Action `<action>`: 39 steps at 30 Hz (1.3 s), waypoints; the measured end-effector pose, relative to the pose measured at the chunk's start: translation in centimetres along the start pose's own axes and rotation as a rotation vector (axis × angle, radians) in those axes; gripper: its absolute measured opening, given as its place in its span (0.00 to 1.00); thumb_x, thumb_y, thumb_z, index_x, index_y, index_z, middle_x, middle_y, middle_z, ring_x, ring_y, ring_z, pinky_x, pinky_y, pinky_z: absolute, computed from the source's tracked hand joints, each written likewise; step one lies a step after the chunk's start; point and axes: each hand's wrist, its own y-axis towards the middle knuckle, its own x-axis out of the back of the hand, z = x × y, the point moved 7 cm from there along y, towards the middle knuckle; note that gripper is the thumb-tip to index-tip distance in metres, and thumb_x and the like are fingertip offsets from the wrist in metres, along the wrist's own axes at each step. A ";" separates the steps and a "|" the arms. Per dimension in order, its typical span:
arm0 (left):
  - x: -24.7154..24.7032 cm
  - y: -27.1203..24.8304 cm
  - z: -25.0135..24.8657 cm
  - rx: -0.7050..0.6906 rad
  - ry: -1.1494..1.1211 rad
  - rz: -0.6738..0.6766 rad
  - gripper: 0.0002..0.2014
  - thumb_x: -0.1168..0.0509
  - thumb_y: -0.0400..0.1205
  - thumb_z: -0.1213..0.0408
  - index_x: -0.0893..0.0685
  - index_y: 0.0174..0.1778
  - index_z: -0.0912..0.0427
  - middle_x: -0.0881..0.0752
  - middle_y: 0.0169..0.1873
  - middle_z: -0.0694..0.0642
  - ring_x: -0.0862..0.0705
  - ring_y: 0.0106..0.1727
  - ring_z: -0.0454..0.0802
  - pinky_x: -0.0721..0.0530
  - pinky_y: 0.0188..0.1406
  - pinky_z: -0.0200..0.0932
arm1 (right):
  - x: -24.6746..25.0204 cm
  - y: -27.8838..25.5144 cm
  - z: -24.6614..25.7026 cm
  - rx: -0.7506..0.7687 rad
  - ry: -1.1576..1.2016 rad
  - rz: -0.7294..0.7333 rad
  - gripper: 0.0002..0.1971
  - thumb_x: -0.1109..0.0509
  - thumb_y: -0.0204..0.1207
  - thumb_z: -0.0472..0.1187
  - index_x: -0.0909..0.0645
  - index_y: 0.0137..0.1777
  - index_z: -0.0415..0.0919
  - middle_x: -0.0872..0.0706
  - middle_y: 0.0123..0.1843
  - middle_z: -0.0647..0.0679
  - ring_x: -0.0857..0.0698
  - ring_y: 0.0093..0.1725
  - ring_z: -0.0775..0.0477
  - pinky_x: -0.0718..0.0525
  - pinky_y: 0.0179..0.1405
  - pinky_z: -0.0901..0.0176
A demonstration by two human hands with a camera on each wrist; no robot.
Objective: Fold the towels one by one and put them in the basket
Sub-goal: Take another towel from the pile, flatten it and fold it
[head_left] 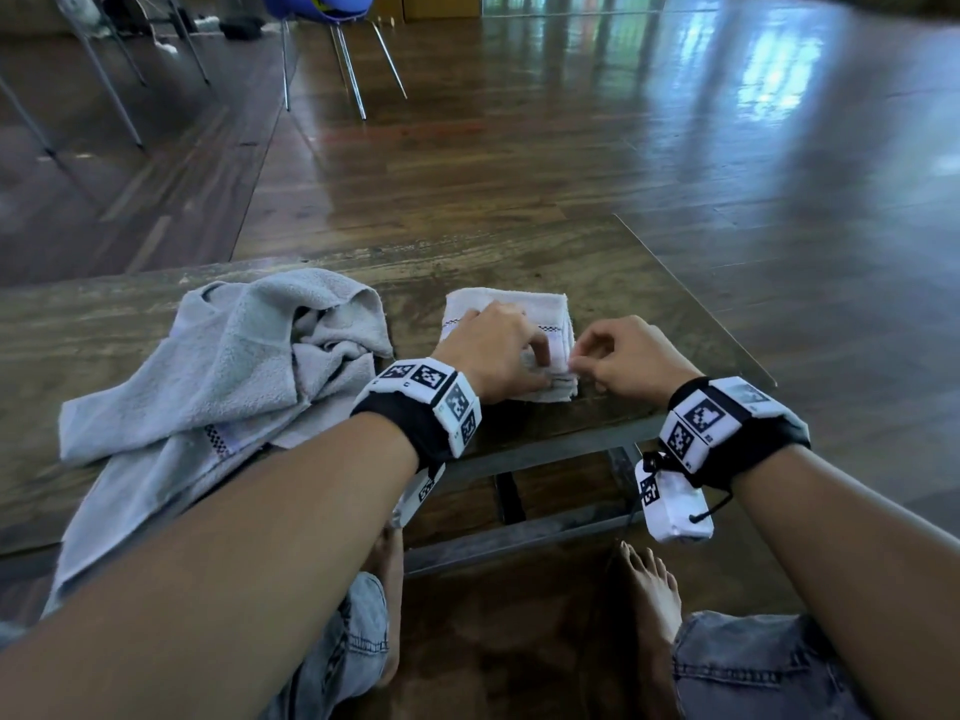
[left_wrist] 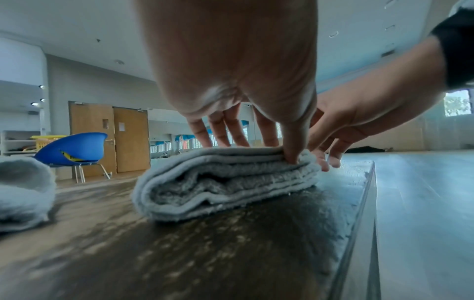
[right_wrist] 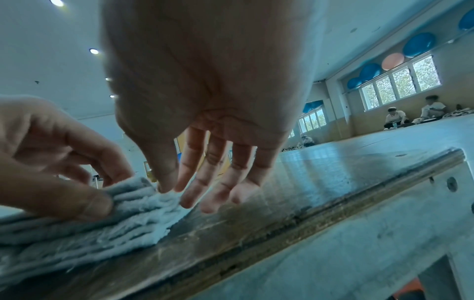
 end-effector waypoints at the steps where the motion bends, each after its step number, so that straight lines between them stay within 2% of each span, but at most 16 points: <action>1: 0.0 0.1 -0.1 -0.001 -0.034 -0.005 0.13 0.28 0.76 0.44 0.09 0.49 0.47 0.15 0.47 0.49 0.17 0.54 0.49 0.21 0.55 0.47 | -0.1 0.0 0.0 0.001 -0.004 0.023 0.04 0.22 0.76 0.43 0.12 0.40 0.49 0.10 0.37 0.53 0.16 0.34 0.59 0.17 0.43 0.60; 3: 0.2 0.3 -0.1 0.005 -0.137 -0.035 0.11 0.28 0.78 0.48 0.08 0.46 0.50 0.11 0.42 0.49 0.14 0.46 0.47 0.17 0.46 0.43 | -0.5 0.1 -0.2 -0.018 -0.007 0.080 0.05 0.24 0.78 0.43 0.11 0.40 0.50 0.11 0.37 0.52 0.17 0.33 0.58 0.17 0.43 0.59; 5: 0.8 0.3 -0.1 0.013 -0.257 -0.113 0.11 0.27 0.78 0.52 0.08 0.43 0.56 0.10 0.37 0.51 0.14 0.40 0.45 0.18 0.40 0.39 | -0.5 0.1 -0.5 -0.051 0.012 0.108 0.05 0.26 0.80 0.42 0.10 0.43 0.49 0.12 0.34 0.52 0.17 0.30 0.56 0.19 0.35 0.62; 7: 1.4 0.4 0.0 0.042 -0.354 -0.200 0.11 0.25 0.78 0.53 0.07 0.42 0.59 0.09 0.35 0.53 0.15 0.35 0.42 0.16 0.40 0.37 | -0.5 0.1 -0.7 -0.084 0.040 0.125 0.05 0.27 0.81 0.41 0.10 0.46 0.47 0.15 0.27 0.55 0.19 0.26 0.56 0.23 0.25 0.67; 9: 1.8 0.4 0.0 0.068 -0.433 -0.279 0.10 0.24 0.77 0.56 0.07 0.41 0.60 0.09 0.35 0.54 0.14 0.34 0.41 0.15 0.40 0.36 | -0.6 0.0 -0.7 -0.103 0.069 0.148 0.05 0.27 0.81 0.39 0.09 0.49 0.45 0.15 0.26 0.55 0.20 0.25 0.56 0.25 0.21 0.68; 12: 1.7 0.5 -0.6 0.059 -0.573 -0.312 0.09 0.25 0.78 0.56 0.09 0.38 0.58 0.09 0.33 0.53 0.13 0.33 0.42 0.16 0.35 0.30 | -0.6 -0.5 -0.6 -0.138 0.113 0.179 0.10 0.31 0.82 0.34 0.08 0.54 0.43 0.10 0.39 0.43 0.19 0.32 0.52 0.23 0.26 0.63; 16: 1.4 0.4 -1.0 0.053 -0.648 -0.354 0.07 0.26 0.79 0.57 0.11 0.40 0.56 0.11 0.34 0.49 0.13 0.36 0.41 0.15 0.37 0.30 | -0.5 -0.8 -0.8 -0.169 0.143 0.187 0.12 0.35 0.83 0.31 0.10 0.57 0.38 0.08 0.54 0.35 0.18 0.36 0.50 0.23 0.29 0.60; 19: 1.7 0.4 -0.9 0.065 -0.708 -0.422 0.08 0.27 0.80 0.56 0.09 0.44 0.57 0.10 0.37 0.47 0.12 0.41 0.43 0.13 0.43 0.36 | -0.5 -0.7 -1.0 -0.184 0.151 0.195 0.12 0.36 0.84 0.31 0.11 0.58 0.36 0.10 0.57 0.31 0.18 0.36 0.50 0.23 0.30 0.60; 21: 1.1 0.5 -0.9 0.053 -0.696 -0.362 0.09 0.27 0.79 0.56 0.09 0.43 0.58 0.11 0.37 0.47 0.12 0.42 0.46 0.12 0.42 0.42 | -0.6 -0.6 -1.0 -0.186 0.163 0.203 0.13 0.38 0.84 0.31 0.11 0.55 0.37 0.09 0.53 0.35 0.18 0.35 0.51 0.23 0.29 0.60; 24: -1.1 0.5 -1.4 -0.011 -0.455 -0.099 0.08 0.25 0.78 0.58 0.09 0.45 0.59 0.09 0.43 0.56 0.13 0.48 0.52 0.15 0.52 0.49 | -0.6 -0.3 -1.2 -0.198 0.174 0.175 0.14 0.41 0.86 0.33 0.15 0.47 0.43 0.11 0.43 0.46 0.18 0.31 0.53 0.22 0.26 0.63; 26: -2.0 0.4 -1.6 -0.035 -0.360 -0.009 0.08 0.24 0.77 0.60 0.09 0.49 0.58 0.11 0.50 0.57 0.15 0.54 0.52 0.18 0.59 0.51 | -0.6 -0.1 -1.3 -0.202 0.194 0.124 0.09 0.40 0.86 0.36 0.18 0.52 0.42 0.12 0.44 0.46 0.17 0.29 0.52 0.21 0.25 0.63; 29: -1.9 0.6 -1.3 0.003 -0.377 0.024 0.07 0.25 0.76 0.59 0.10 0.48 0.54 0.12 0.52 0.53 0.15 0.55 0.49 0.18 0.60 0.49 | -0.1 0.0 -0.6 -0.103 0.093 0.002 0.10 0.34 0.84 0.44 0.21 0.62 0.47 0.14 0.42 0.49 0.15 0.32 0.50 0.21 0.27 0.64; 31: -1.3 0.7 -0.8 0.047 -0.430 -0.020 0.05 0.28 0.76 0.57 0.09 0.45 0.52 0.10 0.48 0.52 0.14 0.52 0.48 0.17 0.58 0.51 | -0.3 -0.1 0.3 -0.028 -0.039 0.009 0.12 0.34 0.83 0.50 0.18 0.64 0.52 0.15 0.41 0.52 0.17 0.36 0.54 0.23 0.32 0.63; 34: 0.1 1.0 1.5 0.152 -0.272 -0.168 0.10 0.35 0.76 0.59 0.12 0.50 0.50 0.13 0.58 0.52 0.17 0.61 0.51 0.19 0.63 0.53 | -1.0 -0.2 0.8 -0.033 -0.262 0.077 0.12 0.35 0.82 0.53 0.17 0.62 0.55 0.17 0.58 0.46 0.18 0.59 0.46 0.19 0.56 0.51; 36: -0.6 1.1 2.8 0.209 -0.128 -0.087 0.13 0.37 0.79 0.59 0.14 0.57 0.51 0.17 0.64 0.52 0.20 0.67 0.53 0.21 0.67 0.54 | -0.6 -0.4 1.6 -0.021 -0.402 -0.024 0.10 0.37 0.81 0.52 0.16 0.56 0.54 0.25 0.58 0.49 0.25 0.66 0.44 0.23 0.56 0.48; 39: -1.0 1.2 2.9 0.154 -0.114 -0.054 0.11 0.37 0.79 0.62 0.13 0.53 0.51 0.16 0.59 0.53 0.20 0.64 0.54 0.21 0.67 0.55 | -0.7 -0.5 3.9 0.110 -0.419 -0.169 0.11 0.39 0.80 0.50 0.18 0.55 0.49 0.27 0.59 0.51 0.27 0.66 0.45 0.25 0.57 0.48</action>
